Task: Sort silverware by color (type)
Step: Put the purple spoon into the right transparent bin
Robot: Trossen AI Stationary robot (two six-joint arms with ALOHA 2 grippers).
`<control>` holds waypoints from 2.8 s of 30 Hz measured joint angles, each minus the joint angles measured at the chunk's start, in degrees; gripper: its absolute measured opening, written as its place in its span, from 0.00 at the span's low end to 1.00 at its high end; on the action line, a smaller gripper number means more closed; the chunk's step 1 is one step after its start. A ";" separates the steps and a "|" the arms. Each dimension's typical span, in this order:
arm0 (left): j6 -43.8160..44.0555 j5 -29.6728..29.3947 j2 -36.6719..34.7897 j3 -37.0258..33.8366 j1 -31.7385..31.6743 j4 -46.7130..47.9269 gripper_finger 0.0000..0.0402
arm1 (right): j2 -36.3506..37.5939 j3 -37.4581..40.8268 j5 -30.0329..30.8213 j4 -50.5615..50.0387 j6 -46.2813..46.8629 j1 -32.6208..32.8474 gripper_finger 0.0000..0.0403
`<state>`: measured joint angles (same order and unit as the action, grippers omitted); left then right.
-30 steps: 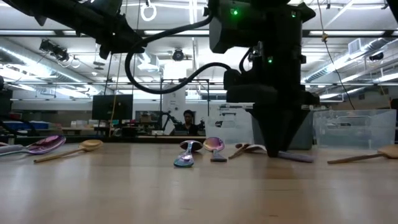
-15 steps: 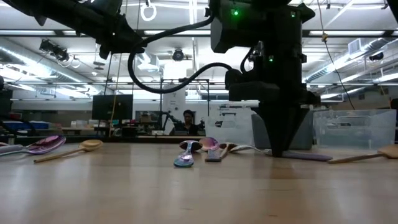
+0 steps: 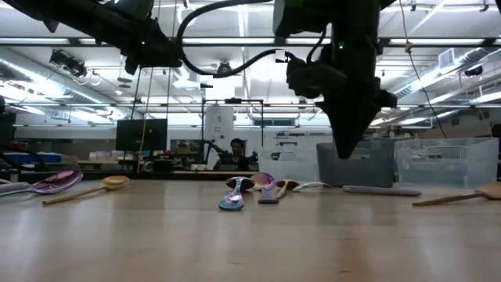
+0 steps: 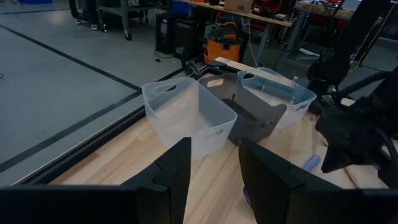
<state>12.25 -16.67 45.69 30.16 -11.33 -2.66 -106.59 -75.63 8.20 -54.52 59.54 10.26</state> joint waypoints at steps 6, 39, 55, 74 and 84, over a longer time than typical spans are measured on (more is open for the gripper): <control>0.01 0.00 0.00 -0.01 0.00 0.00 0.35 | -1.19 0.00 4.88 0.32 -7.94 0.04 0.10; 2.50 0.02 0.00 -0.05 0.76 4.10 0.35 | -2.20 9.62 -0.90 15.70 -26.53 -5.66 0.10; 2.10 0.04 0.00 -0.05 3.58 4.22 0.35 | -2.06 9.96 1.29 15.56 -20.20 -4.24 0.03; 1.99 -0.02 0.00 -0.05 3.52 4.22 0.35 | 8.37 10.27 5.66 11.95 -14.60 -4.83 0.01; 1.97 -0.02 0.00 -0.03 3.52 4.17 0.35 | 16.00 10.16 10.91 10.27 -11.32 -6.07 0.01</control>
<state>14.22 -16.69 45.69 30.13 -7.81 1.52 -90.59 -65.48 19.11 -44.25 48.22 4.19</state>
